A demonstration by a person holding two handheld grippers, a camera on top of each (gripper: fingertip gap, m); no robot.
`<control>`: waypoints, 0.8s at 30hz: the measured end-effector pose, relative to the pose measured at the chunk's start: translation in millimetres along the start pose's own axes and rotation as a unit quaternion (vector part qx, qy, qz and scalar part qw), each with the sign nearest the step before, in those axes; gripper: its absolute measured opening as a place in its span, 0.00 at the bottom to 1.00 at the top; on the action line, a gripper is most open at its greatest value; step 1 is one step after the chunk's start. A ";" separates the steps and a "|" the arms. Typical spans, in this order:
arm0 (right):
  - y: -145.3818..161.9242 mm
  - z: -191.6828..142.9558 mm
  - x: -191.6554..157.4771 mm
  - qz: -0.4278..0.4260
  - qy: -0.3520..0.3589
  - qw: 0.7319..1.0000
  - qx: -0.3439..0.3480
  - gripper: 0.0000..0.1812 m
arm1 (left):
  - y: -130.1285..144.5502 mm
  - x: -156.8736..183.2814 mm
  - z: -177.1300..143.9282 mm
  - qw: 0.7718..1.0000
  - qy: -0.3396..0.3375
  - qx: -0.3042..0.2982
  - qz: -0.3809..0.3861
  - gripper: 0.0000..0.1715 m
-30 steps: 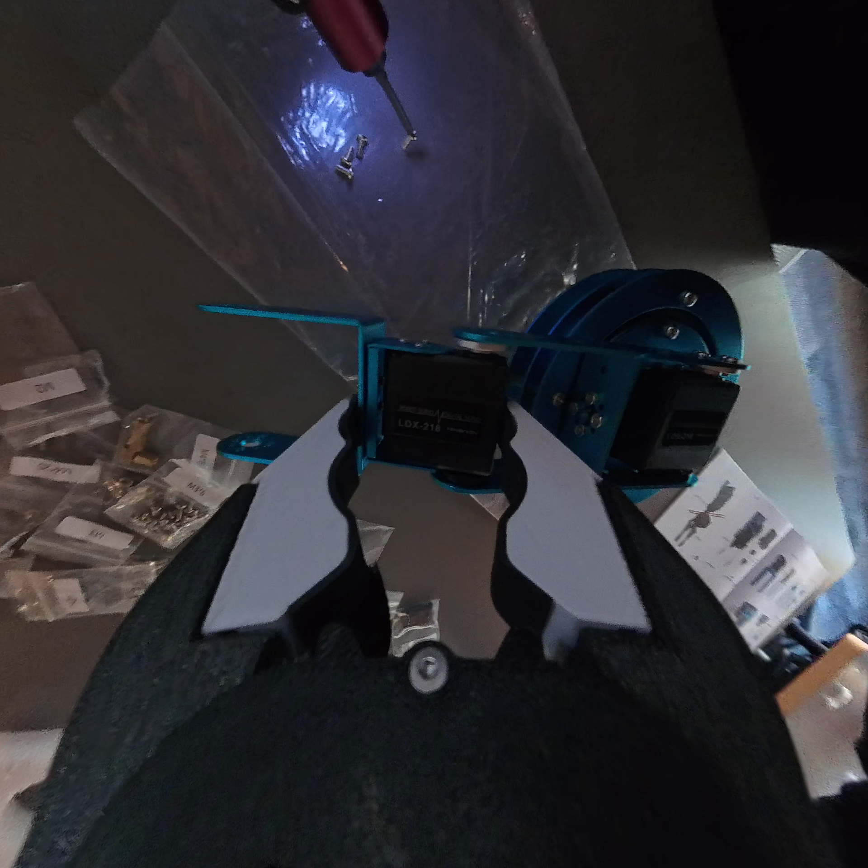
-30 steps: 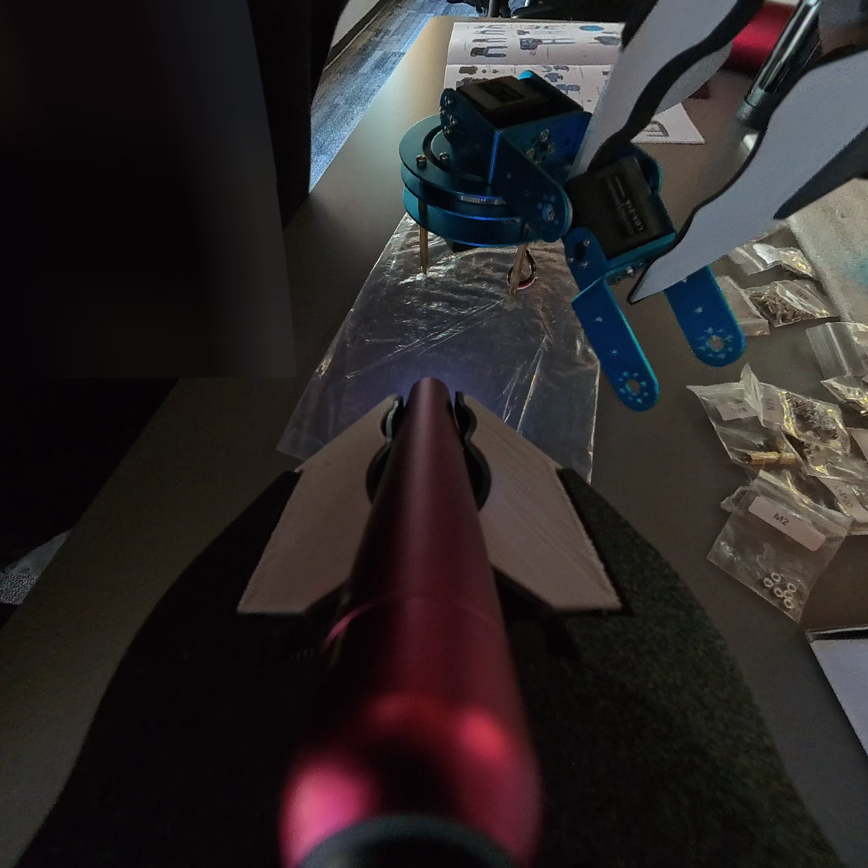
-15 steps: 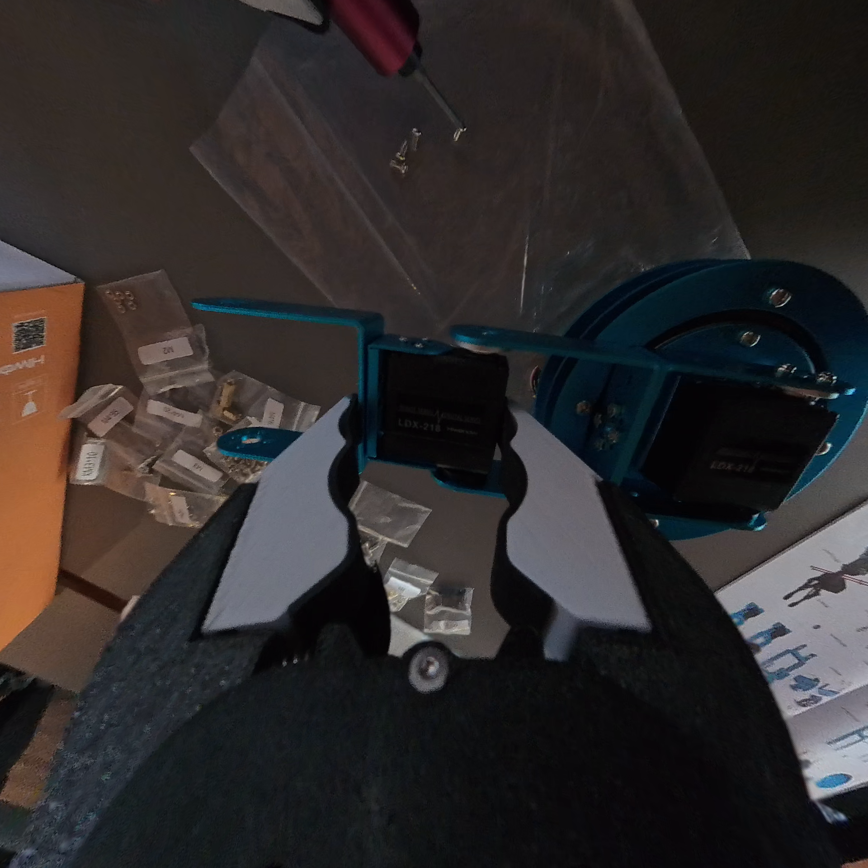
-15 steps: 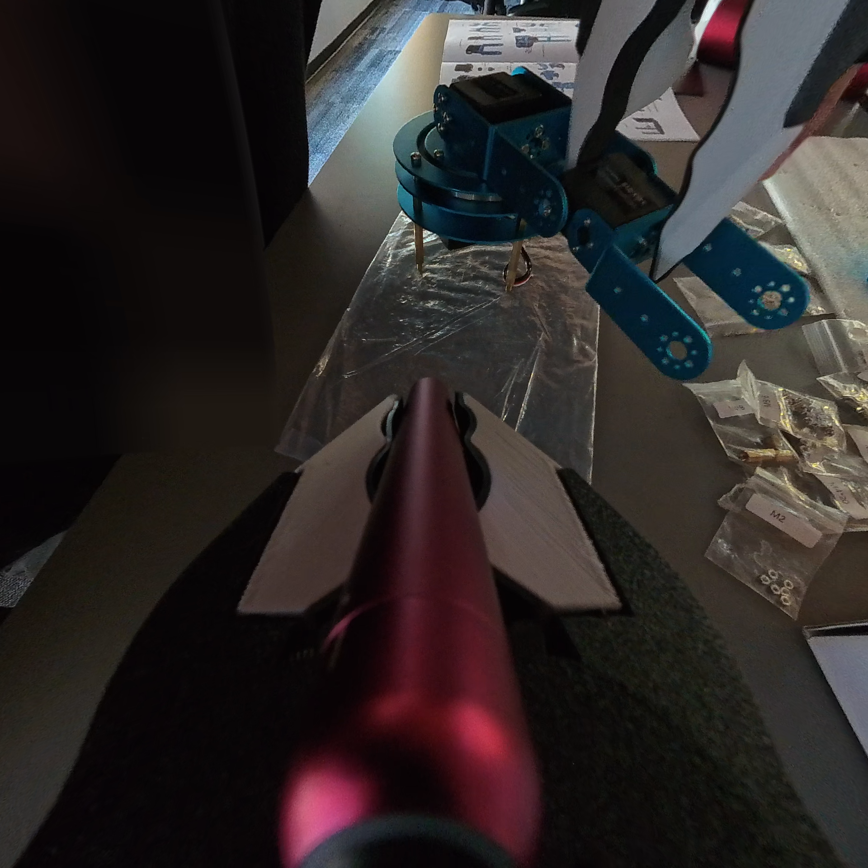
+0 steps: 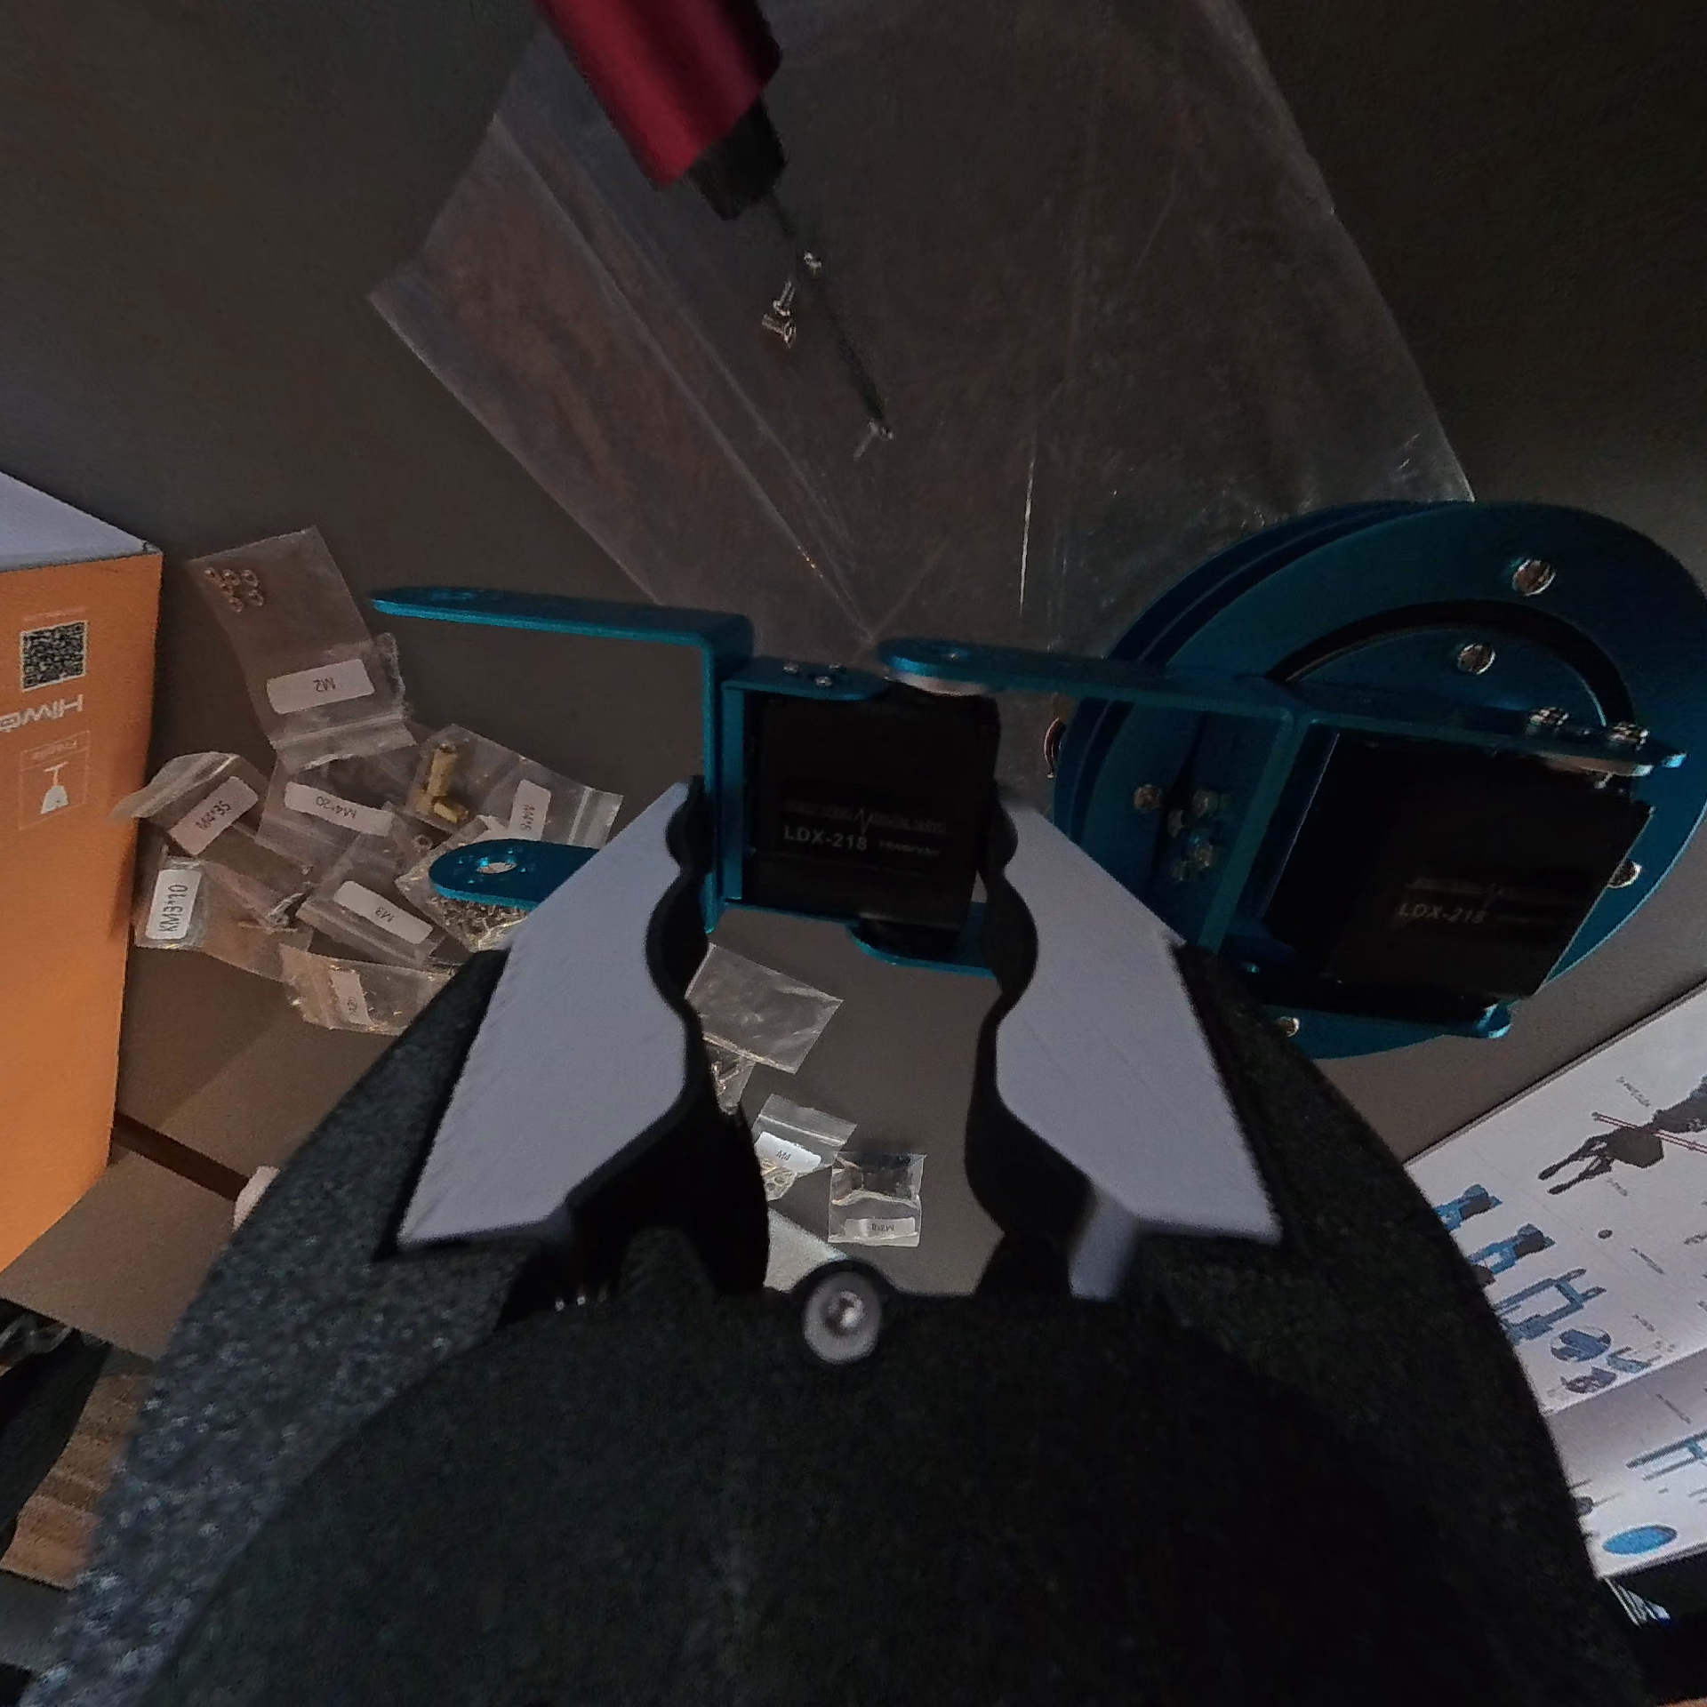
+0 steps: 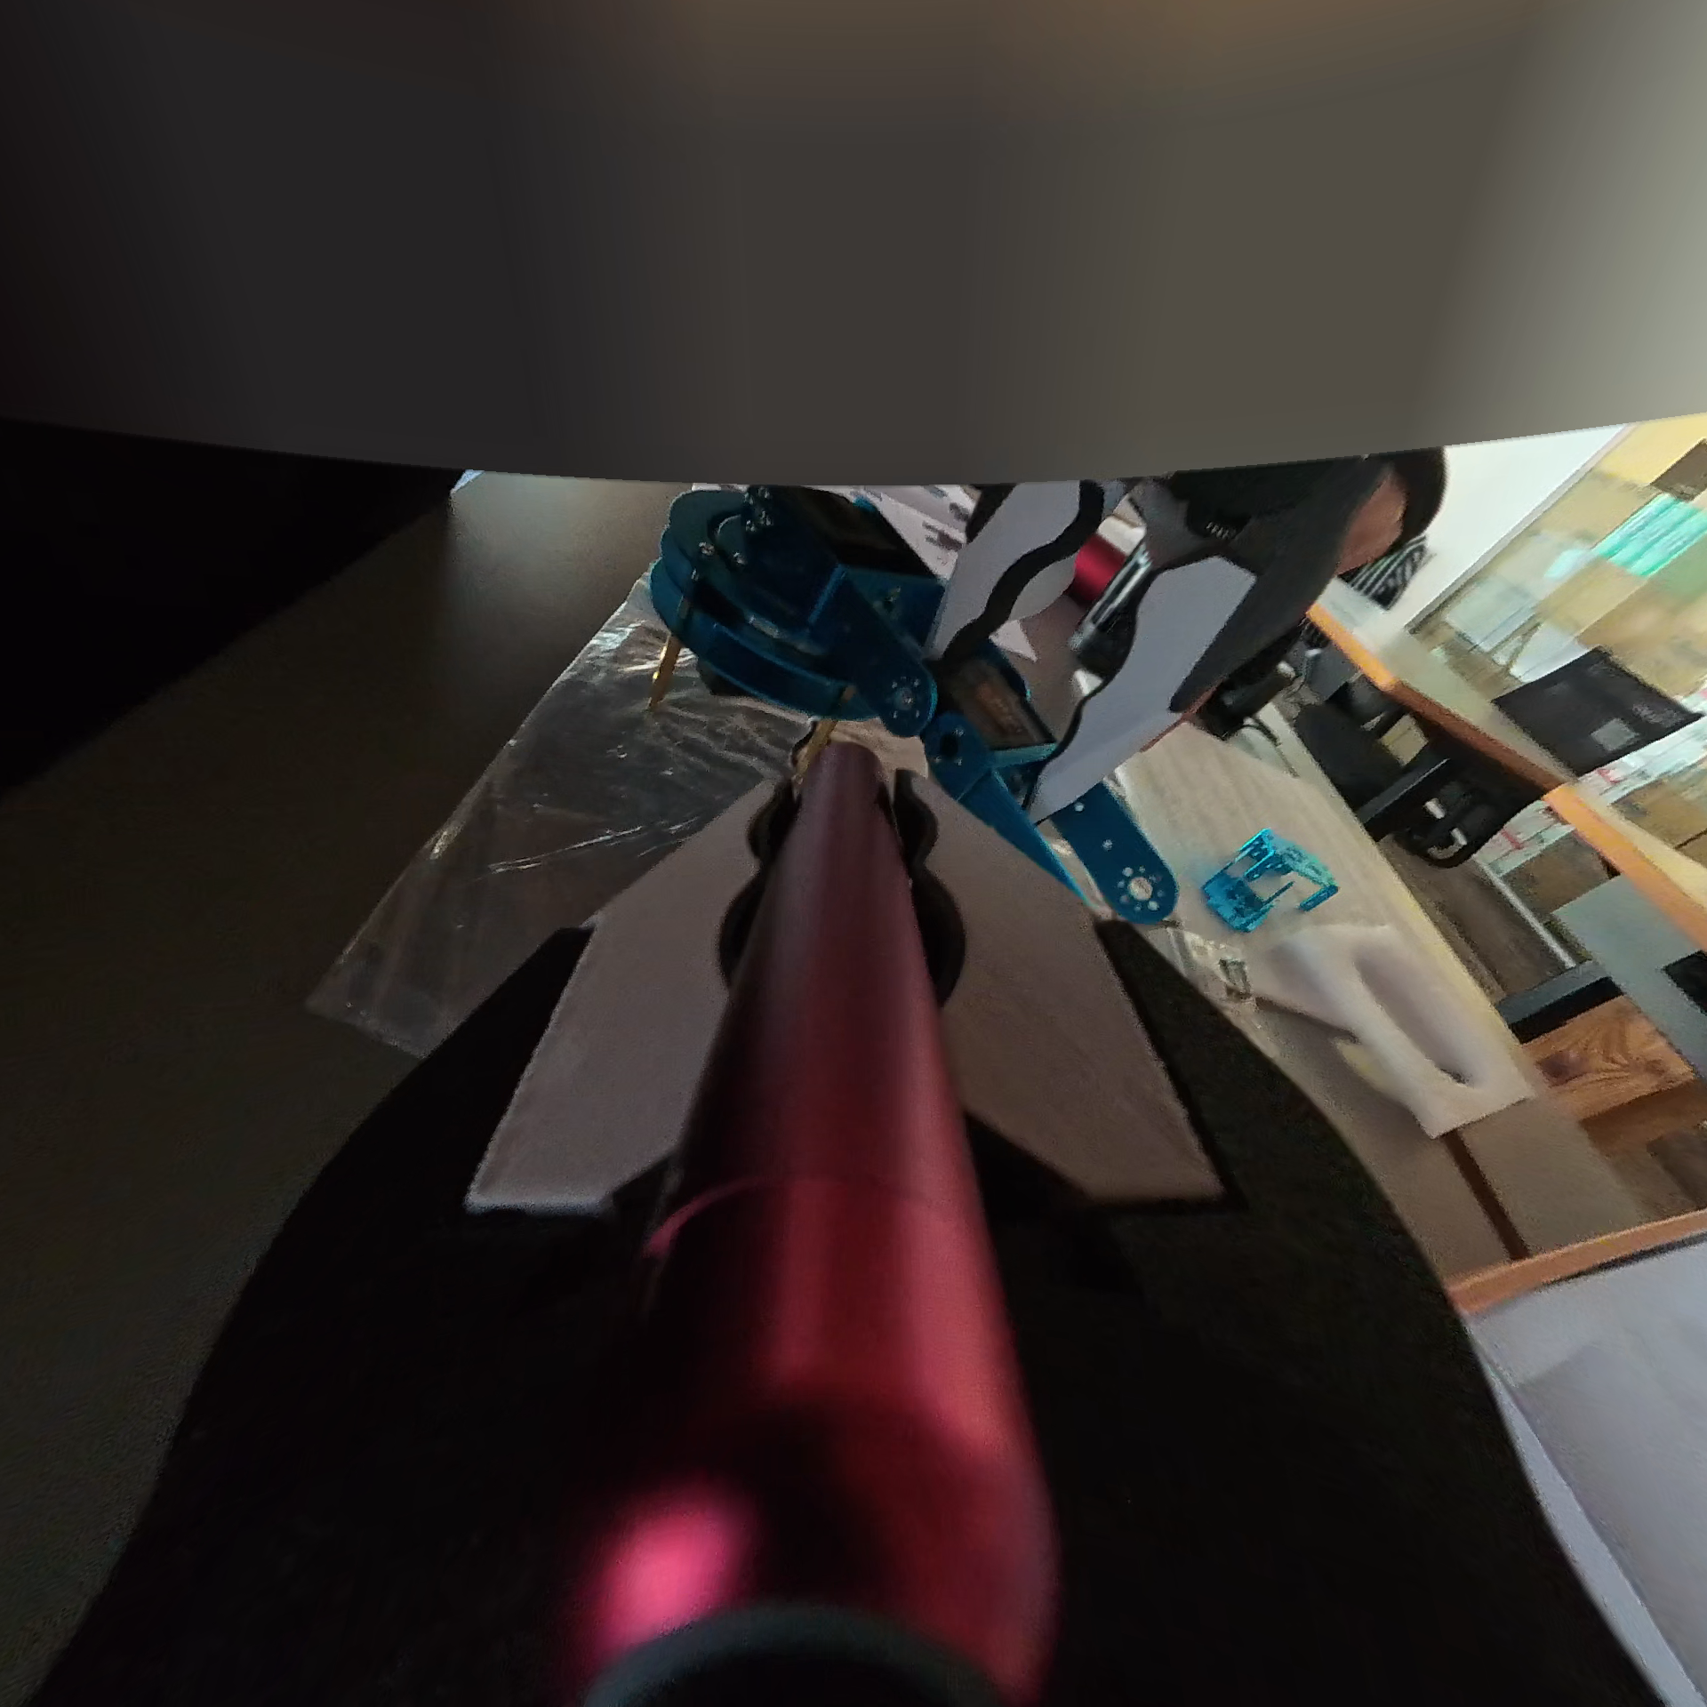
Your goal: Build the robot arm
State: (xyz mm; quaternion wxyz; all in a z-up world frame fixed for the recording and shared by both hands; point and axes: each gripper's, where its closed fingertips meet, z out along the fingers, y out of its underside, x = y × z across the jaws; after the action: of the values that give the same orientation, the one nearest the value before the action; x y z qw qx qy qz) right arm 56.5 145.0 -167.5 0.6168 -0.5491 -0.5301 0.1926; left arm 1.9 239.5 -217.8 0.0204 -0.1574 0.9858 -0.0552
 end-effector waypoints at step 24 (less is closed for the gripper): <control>50.7 32.9 -0.6 0.142 -0.031 0.978 -0.150 0.12 | 1.9 3.0 -0.9 1.000 -0.015 -0.001 -0.002 0.33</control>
State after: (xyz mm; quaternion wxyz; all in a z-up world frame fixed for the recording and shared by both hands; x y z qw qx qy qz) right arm 45.3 176.4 -217.9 0.4771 -0.6990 -0.4883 0.2129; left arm -1.5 240.4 -217.3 0.0344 -0.1603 0.9851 -0.0516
